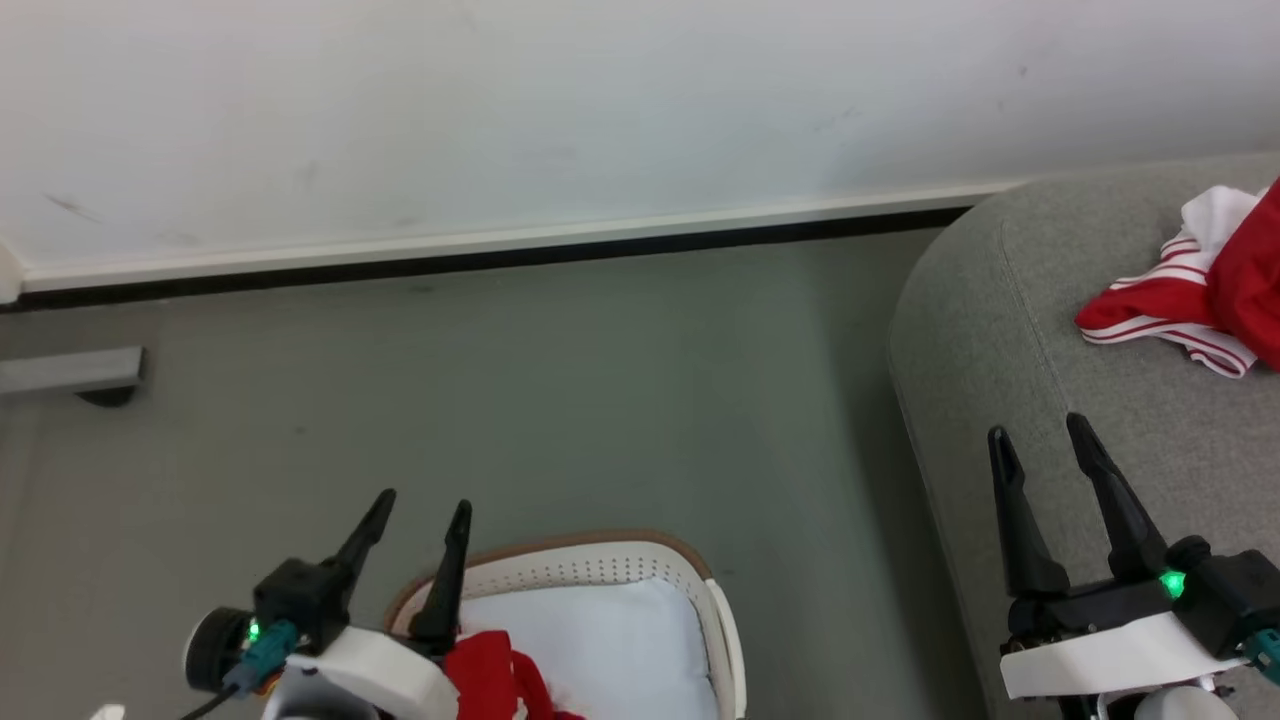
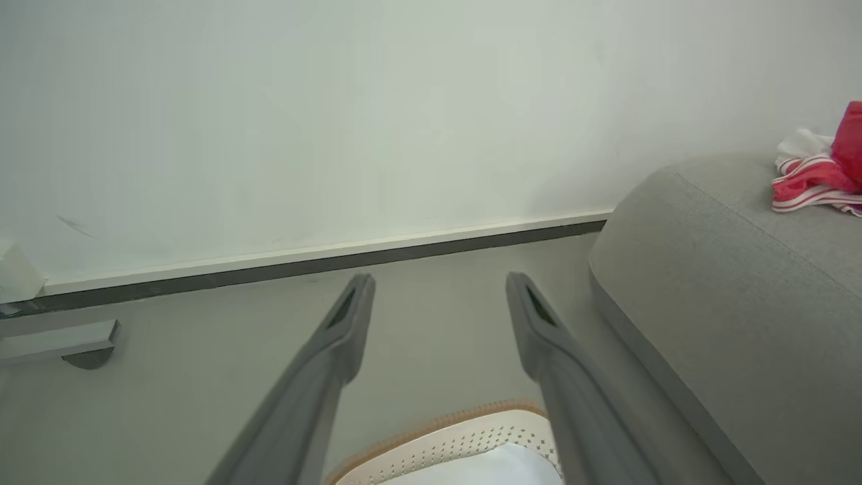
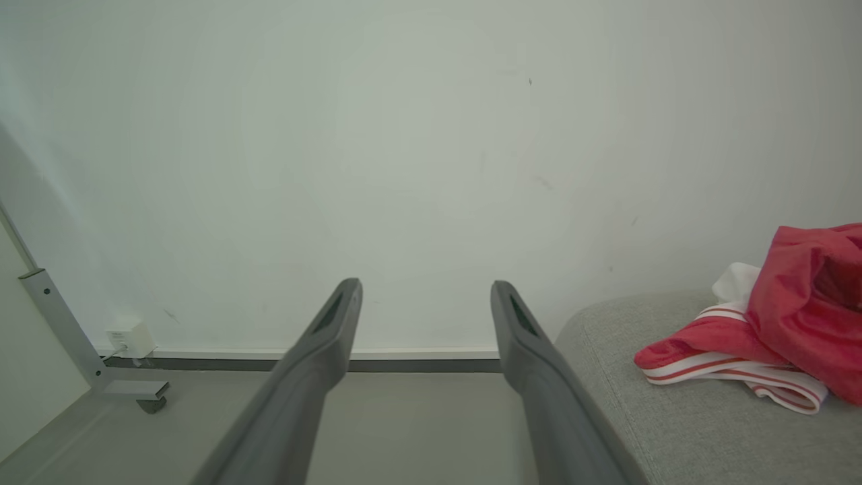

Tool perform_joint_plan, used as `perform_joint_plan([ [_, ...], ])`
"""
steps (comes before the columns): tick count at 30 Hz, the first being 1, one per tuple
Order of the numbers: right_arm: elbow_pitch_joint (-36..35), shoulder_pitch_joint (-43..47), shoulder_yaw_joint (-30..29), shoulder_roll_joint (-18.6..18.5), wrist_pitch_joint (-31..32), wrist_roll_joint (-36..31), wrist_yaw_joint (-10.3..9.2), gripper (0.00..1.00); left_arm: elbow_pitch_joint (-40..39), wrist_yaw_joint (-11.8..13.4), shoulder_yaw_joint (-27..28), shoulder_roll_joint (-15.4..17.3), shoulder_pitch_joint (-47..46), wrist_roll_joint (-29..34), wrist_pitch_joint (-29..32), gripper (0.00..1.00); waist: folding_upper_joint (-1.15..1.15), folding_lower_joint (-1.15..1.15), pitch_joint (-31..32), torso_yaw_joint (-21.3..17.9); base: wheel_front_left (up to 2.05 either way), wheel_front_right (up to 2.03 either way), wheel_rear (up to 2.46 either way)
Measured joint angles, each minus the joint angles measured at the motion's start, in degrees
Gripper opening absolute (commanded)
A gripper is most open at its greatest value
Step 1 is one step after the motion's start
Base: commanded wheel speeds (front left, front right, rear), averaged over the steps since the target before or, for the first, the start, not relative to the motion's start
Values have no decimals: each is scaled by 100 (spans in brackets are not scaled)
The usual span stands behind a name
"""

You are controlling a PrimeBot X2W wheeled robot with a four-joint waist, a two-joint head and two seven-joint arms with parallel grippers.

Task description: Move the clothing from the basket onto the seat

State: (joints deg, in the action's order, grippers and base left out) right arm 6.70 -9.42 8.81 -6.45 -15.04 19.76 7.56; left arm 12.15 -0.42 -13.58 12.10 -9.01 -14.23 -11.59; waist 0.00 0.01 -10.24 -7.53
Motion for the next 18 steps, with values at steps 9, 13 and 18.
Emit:
perform_joint_plan([
  [9,-151,-393,-18,116,-1,3,0,100,1199,-449,-619,314,-662,385,297,100,0,0,-723,-245,0,0,0],
  [13,-214,-526,-67,148,-1,8,0,100,1837,-561,-972,330,-892,541,333,100,0,0,-1030,-400,0,0,0],
  [18,-304,-698,-113,190,-1,35,0,100,2562,-661,-1479,354,-1301,779,402,100,0,0,-1433,-557,0,0,0],
])
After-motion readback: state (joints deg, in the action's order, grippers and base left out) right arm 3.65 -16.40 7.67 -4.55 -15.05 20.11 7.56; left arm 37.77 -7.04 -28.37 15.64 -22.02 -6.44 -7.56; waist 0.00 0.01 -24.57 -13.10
